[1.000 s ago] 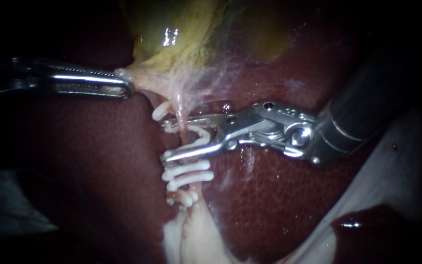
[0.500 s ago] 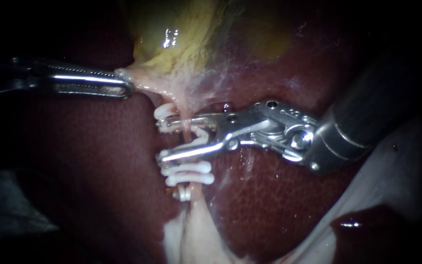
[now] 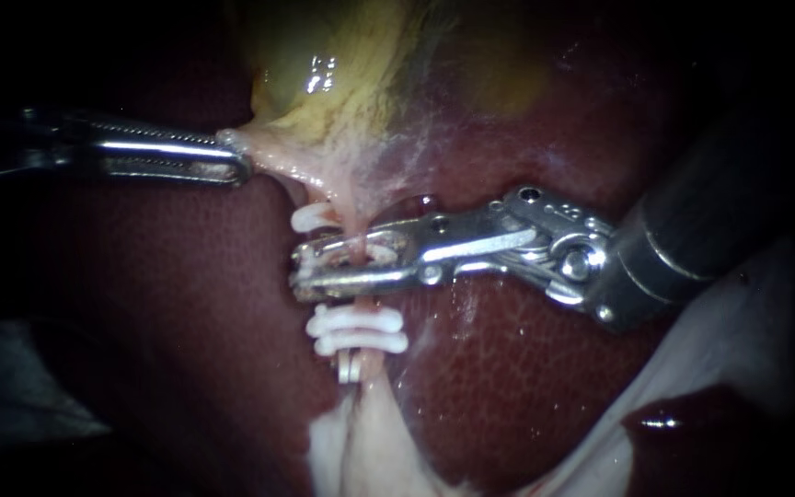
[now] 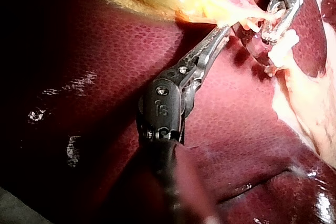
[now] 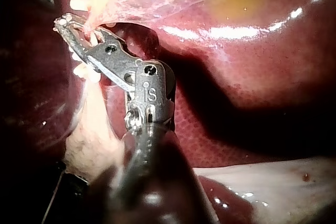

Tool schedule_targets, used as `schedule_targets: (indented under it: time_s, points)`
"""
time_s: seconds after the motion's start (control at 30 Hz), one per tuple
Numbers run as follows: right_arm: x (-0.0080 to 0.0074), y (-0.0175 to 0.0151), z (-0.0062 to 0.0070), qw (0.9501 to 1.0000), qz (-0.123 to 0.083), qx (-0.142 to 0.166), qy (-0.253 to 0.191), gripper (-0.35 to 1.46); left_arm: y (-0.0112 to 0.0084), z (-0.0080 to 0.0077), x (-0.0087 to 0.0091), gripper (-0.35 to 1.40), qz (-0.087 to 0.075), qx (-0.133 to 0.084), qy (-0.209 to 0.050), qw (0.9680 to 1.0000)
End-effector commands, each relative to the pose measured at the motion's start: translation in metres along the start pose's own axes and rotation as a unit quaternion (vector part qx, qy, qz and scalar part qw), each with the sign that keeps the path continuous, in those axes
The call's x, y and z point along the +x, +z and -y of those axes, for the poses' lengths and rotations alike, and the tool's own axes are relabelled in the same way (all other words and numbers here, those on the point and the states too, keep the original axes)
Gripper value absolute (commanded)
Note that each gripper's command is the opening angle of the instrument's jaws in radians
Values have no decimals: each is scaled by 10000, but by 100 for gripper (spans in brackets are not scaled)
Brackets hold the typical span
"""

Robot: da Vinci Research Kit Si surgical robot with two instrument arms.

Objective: Clipping third clip right tube

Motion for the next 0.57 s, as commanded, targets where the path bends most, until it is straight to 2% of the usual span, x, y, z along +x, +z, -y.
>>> schedule_targets:
  time_s: [0.03, 0.53, 0.57]
  points:
    - [0, -1, 0, 10000, -16, -55, 0, -35, 0, 0, 0, -35, 0, -2, 0, 10000]
    - [0, -3, -2, 9999, -35, -115, -1, -35, 1, 0, 0, -35, -1, -1, 0, 10000]
    - [0, -3, -2, 10000, -13, -46, 1, -35, 1, 0, 0, -35, -1, -1, -1, 10000]
